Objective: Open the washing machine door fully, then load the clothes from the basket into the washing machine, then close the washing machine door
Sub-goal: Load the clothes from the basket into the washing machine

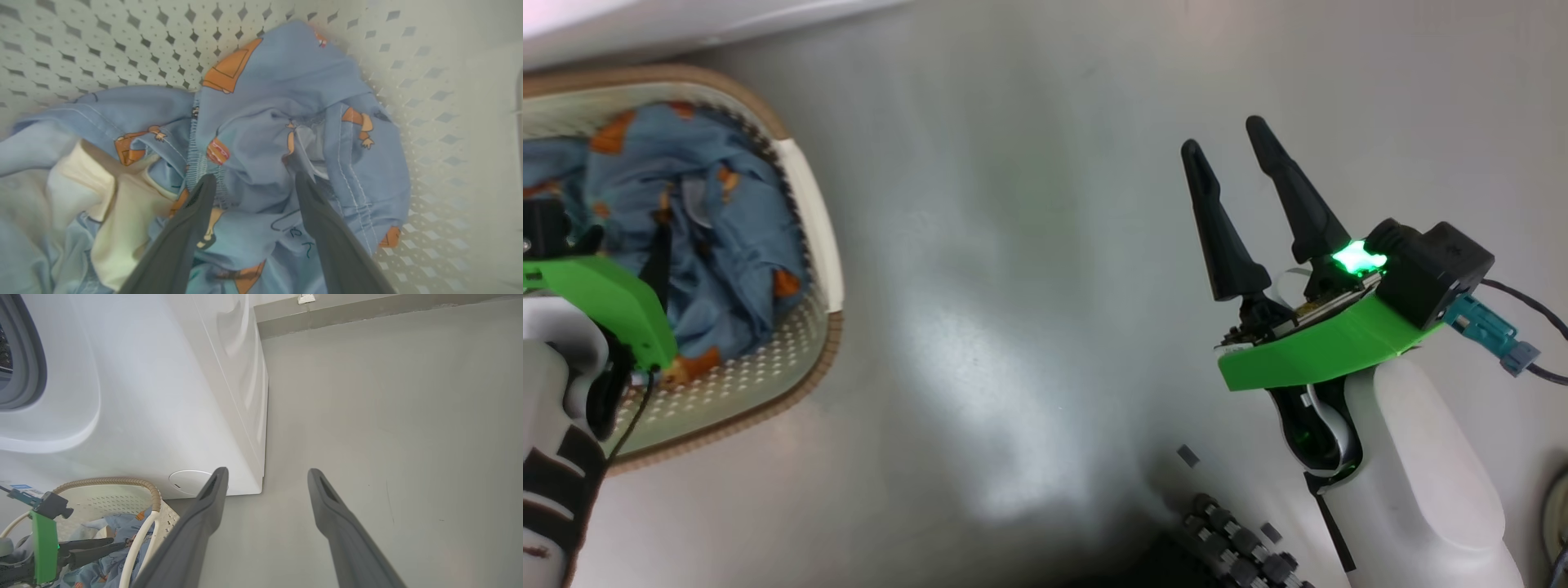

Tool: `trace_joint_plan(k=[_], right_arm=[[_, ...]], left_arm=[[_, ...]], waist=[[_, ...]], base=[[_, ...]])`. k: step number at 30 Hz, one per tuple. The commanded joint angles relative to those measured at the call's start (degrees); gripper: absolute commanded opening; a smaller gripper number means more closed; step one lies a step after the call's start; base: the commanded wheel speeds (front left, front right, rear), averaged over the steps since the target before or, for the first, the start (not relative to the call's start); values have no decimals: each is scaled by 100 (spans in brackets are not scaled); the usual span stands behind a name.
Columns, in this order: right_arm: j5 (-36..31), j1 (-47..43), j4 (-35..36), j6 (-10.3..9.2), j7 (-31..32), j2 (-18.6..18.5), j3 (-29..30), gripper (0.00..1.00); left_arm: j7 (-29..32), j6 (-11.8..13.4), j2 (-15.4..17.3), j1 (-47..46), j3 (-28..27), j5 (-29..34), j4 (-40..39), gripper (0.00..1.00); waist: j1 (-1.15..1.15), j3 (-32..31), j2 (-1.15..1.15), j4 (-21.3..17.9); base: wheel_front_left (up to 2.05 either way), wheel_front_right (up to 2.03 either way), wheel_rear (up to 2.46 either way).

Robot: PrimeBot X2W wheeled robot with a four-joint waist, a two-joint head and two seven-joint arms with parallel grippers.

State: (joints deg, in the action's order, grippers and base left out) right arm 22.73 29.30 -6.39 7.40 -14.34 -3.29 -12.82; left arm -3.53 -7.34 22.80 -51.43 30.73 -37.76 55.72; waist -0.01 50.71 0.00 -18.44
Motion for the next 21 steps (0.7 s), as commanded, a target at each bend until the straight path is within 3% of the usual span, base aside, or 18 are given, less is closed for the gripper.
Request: trace_joint_plan(k=[1,8,12,16,17,18,21], right_arm=[[99,-148,144,9,-66,40,-126,100],[223,-104,184,9,-66,40,-216,100],[269,-107,198,9,-66,41,-248,100],[331,-98,180,9,-66,41,-274,100],[337,-101,180,9,-66,41,-275,100],[340,-103,178,9,-66,41,-276,100],[323,-109,176,9,-66,41,-253,100]], left_arm=[[25,-13,225,-4,-39,-70,-18,100],[263,-14,392,-298,441,-196,253,100],[736,-14,395,-484,539,-341,675,100],[816,-14,302,-559,599,-404,957,99],[788,-14,286,-562,621,-416,985,65],[722,-14,275,-564,639,-426,995,0],[599,-14,242,-568,689,-486,1027,0]], waist=[[0,192,0,-179],[0,310,0,-322],[0,336,0,-384],[0,267,0,-453],[0,243,0,-458],[0,216,0,-461],[0,160,0,-449]], base=[[0,0,0],[0,0,0],[0,0,0],[0,0,0],[0,0,0],[0,0,0],[0,0,0]])
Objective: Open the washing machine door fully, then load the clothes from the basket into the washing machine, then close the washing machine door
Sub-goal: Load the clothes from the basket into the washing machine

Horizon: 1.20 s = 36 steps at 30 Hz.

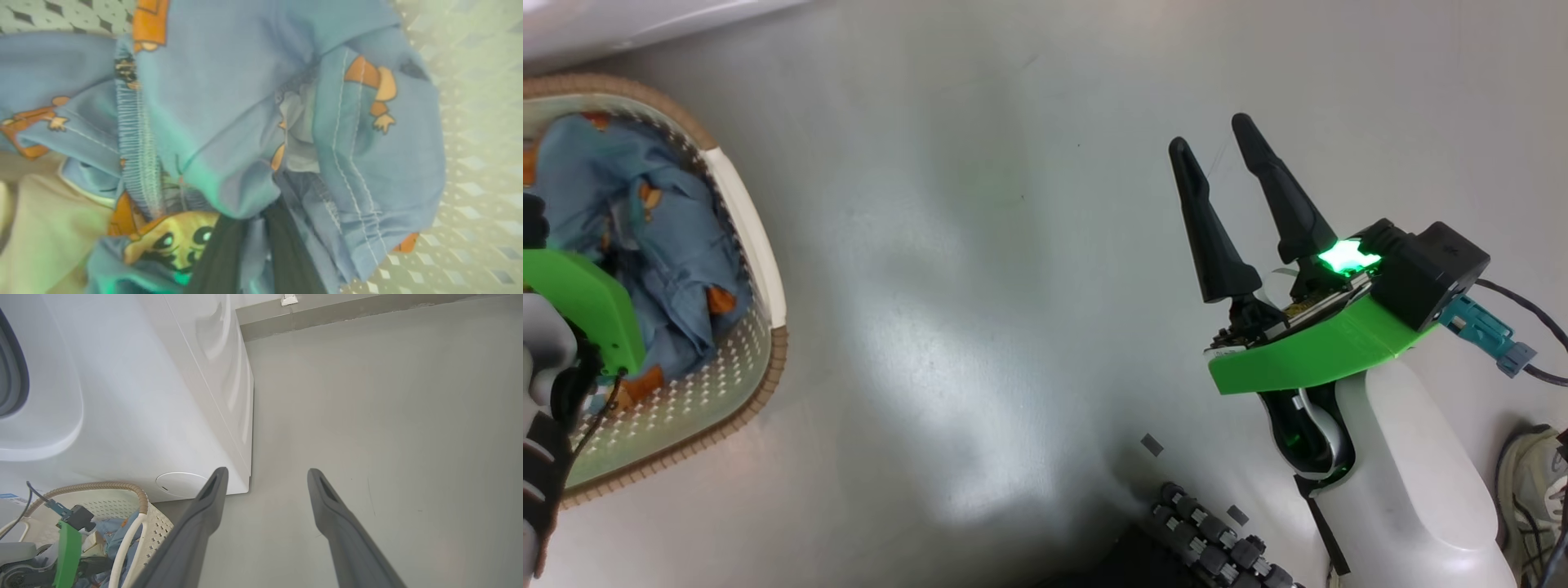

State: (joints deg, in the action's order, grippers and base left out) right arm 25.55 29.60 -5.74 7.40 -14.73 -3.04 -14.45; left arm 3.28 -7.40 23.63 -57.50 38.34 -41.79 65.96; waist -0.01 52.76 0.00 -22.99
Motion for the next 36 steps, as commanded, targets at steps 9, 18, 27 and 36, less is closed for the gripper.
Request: trace_joint_plan(k=[9,18,27,36], right_arm=[[10,-129,98,9,-27,16,-1,100],[9,-149,-15,9,-27,16,37,100],[-192,-327,-199,9,-27,16,203,100],[-341,-642,-369,9,-27,-118,388,100]], left_arm=[[-275,-9,98,160,165,-419,-232,0],[-691,-9,147,709,487,-917,-726,0],[-1156,-9,48,1236,834,-1375,-1163,0],[-1672,-9,16,1741,1018,-1701,-1540,0]], waist=[[1,-257,0,180],[1,-971,0,405],[1,-1917,0,751],[1,-2853,0,1130]], base=[[0,0,0],[0,0,0],[0,0,0],[0,0,0]])
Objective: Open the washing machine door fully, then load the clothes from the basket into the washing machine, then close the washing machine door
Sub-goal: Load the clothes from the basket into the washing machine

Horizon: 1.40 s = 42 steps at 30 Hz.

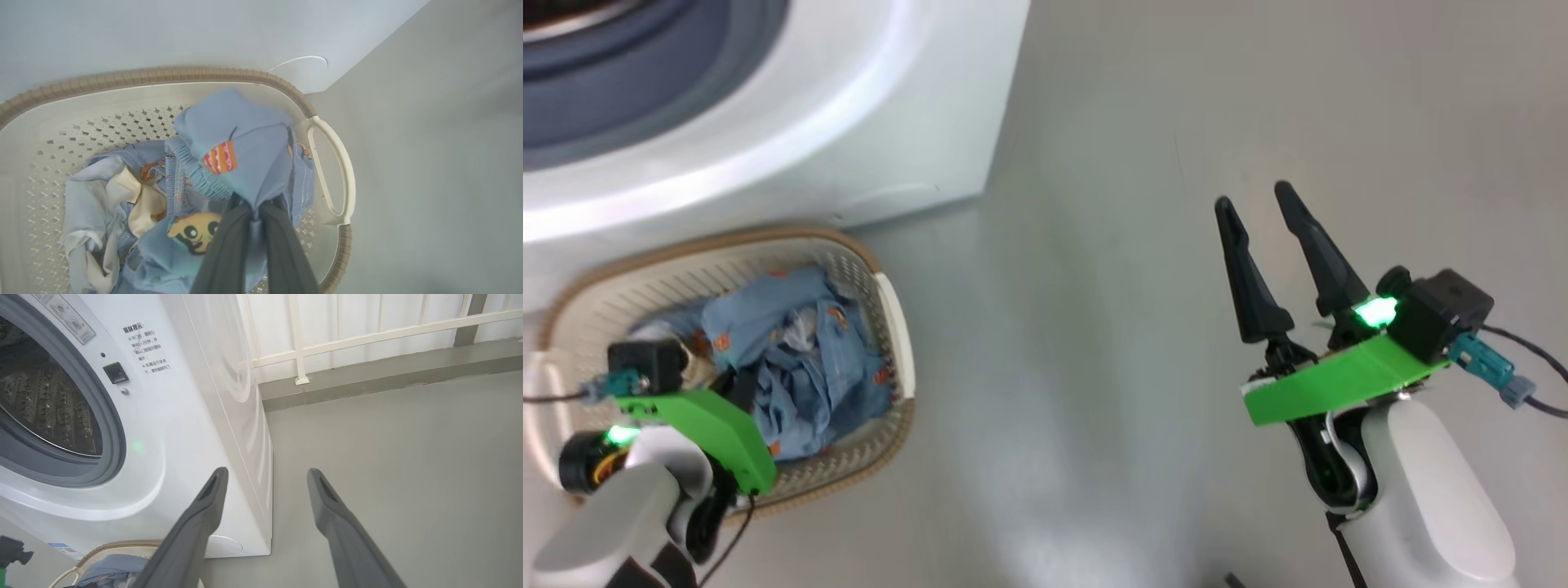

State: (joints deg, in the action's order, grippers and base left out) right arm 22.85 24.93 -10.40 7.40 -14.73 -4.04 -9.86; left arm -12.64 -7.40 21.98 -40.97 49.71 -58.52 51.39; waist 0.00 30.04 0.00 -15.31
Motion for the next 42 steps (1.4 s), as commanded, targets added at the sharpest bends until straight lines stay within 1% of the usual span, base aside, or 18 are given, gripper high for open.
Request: trace_joint_plan(k=[1,5,6,8,9,12,18,25,32,36,42], right_arm=[[-68,-217,81,9,-27,-42,-63,100],[-30,-388,7,9,-27,-147,-46,100],[-30,-388,7,9,-27,-147,-46,100],[2,-535,-40,9,-27,-231,-28,100],[2,-535,-40,9,-27,-231,-28,100],[30,-683,-75,9,-27,-331,-19,100],[93,-943,-102,9,-27,-485,-23,100],[157,-1154,-117,9,-27,-571,-44,100],[214,-1340,-124,9,-27,-652,-52,100],[239,-1430,-97,9,-27,-696,-43,100],[240,-1509,-64,9,-27,-733,17,100]], left_arm=[[-117,-9,180,143,-123,-48,-124,0],[-212,-9,159,364,-264,-128,-323,0],[-212,-9,159,364,-264,-128,-323,0],[-231,-9,131,529,-473,-53,-542,0],[-231,-9,131,529,-473,-53,-542,0],[-233,20,99,760,-833,171,-873,0],[-235,204,42,1331,-1526,730,-1731,0],[-235,453,-62,1969,-2322,1311,-2929,0],[-235,665,-273,2573,-2961,1874,-4071,0],[-235,716,-385,2848,-3163,2078,-4445,0],[-236,773,-465,3068,-3265,2196,-4628,0]], waist=[[0,-681,0,397],[0,-1105,0,522],[0,-1105,0,522],[0,-1420,0,616],[0,-1420,0,616],[0,-1712,0,707],[0,-2144,0,851],[0,-2453,0,972],[0,-2733,0,1046],[0,-2803,0,1078],[0,-2844,0,1121]], base=[[0,0,0],[0,0,0],[0,0,0],[0,0,0],[0,0,0],[0,0,0],[0,0,0],[0,0,0],[0,0,0],[0,0,0],[0,0,0]])
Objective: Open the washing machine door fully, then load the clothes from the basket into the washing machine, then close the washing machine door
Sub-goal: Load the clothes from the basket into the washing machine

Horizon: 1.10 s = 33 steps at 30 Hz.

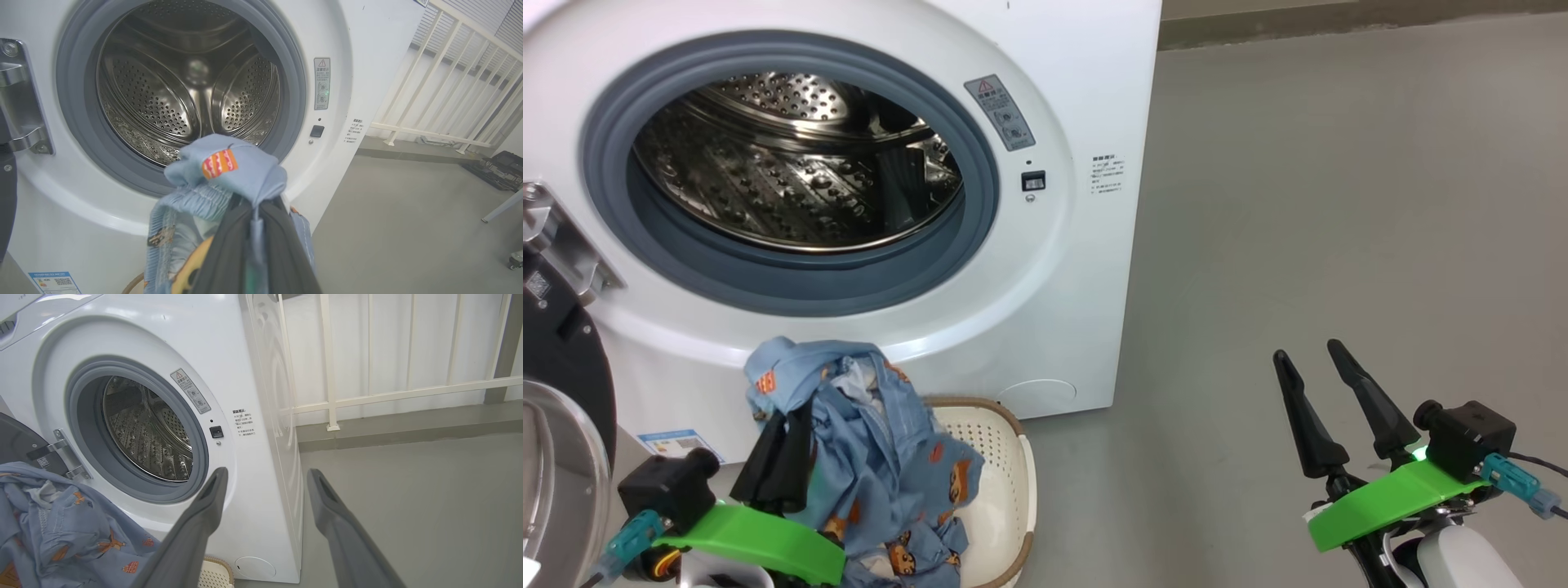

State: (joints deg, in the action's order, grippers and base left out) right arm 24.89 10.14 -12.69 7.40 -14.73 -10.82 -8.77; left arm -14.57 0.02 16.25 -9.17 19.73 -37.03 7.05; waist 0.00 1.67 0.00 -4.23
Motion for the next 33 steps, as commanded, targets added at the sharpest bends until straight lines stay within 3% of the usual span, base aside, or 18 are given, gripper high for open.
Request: trace_joint_plan(k=[1,13,21,33], right_arm=[[34,-33,172,9,-27,-58,-82,100],[23,-29,167,9,-27,-63,-138,100],[3,56,195,9,-27,-42,-174,100],[-136,421,349,9,-27,60,-327,100]], left_arm=[[-42,32,99,-95,-276,55,-204,0],[-42,17,17,-163,-423,122,-153,0],[-42,-75,48,-914,-591,302,33,0],[-30,-404,20,-2690,-576,364,1580,0]], waist=[[0,-6,0,17],[0,56,0,34],[0,291,0,-11],[0,1308,0,-279]], base=[[0,0,0],[0,0,0],[0,0,0],[0,0,0]])
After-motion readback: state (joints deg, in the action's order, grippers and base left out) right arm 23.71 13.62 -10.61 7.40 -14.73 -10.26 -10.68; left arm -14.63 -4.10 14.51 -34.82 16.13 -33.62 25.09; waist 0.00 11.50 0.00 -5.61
